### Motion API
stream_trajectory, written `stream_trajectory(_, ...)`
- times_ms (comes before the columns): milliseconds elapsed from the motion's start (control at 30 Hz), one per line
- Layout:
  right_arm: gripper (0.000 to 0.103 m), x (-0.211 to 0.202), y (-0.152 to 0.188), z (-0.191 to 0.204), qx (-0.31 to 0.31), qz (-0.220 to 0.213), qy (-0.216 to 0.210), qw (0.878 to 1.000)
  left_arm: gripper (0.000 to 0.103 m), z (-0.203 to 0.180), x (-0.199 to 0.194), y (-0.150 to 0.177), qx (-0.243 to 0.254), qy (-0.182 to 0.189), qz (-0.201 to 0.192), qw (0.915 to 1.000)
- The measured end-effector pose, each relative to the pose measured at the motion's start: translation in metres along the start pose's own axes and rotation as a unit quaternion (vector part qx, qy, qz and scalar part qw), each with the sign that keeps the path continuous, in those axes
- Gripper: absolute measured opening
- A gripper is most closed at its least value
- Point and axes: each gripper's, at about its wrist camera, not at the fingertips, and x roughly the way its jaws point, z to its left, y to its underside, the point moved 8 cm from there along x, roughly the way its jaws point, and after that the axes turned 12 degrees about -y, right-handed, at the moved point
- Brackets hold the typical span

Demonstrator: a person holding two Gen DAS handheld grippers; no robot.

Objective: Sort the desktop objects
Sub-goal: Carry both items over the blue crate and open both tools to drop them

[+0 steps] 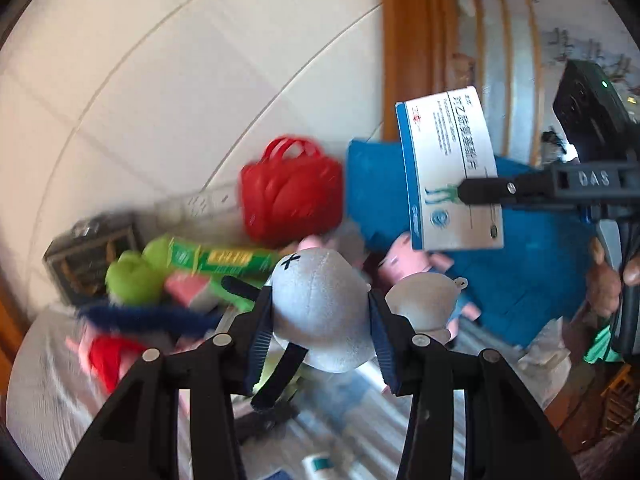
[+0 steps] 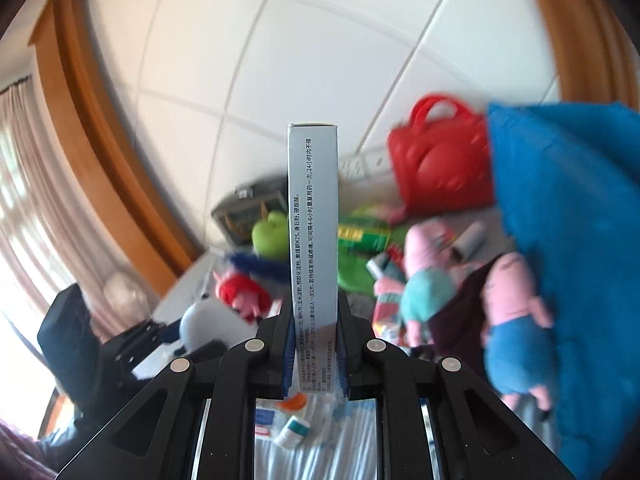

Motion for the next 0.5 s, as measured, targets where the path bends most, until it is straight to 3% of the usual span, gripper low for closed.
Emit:
stream_trajectory(167,0.017,-0.098,-0.014,0.004,-0.002,-0.075,0.045,0.996,0.045,-0.069,-0.015,-0.067,0.031,0.065,-0.053,0.9960)
stream_trajectory(300,0.017,-0.186,-0.031,-0.024,0.004,-0.132,0.106,0.986,0.045,-0.138,-0.023,-0.112,0.051,0.106,-0.085,0.9894)
stream_trajectory(400,0.017,-0.242,-0.040,-0.056,0.010,-0.156,0.151,0.976,0.045,-0.196,-0.020,-0.140,0.065,0.129,-0.099,0.9846)
stream_trajectory(500,0.017,-0.280,-0.047,-0.091,0.011,-0.152,0.186,0.971,0.045,-0.247,-0.007,-0.166,0.064,0.140,-0.102,0.9827)
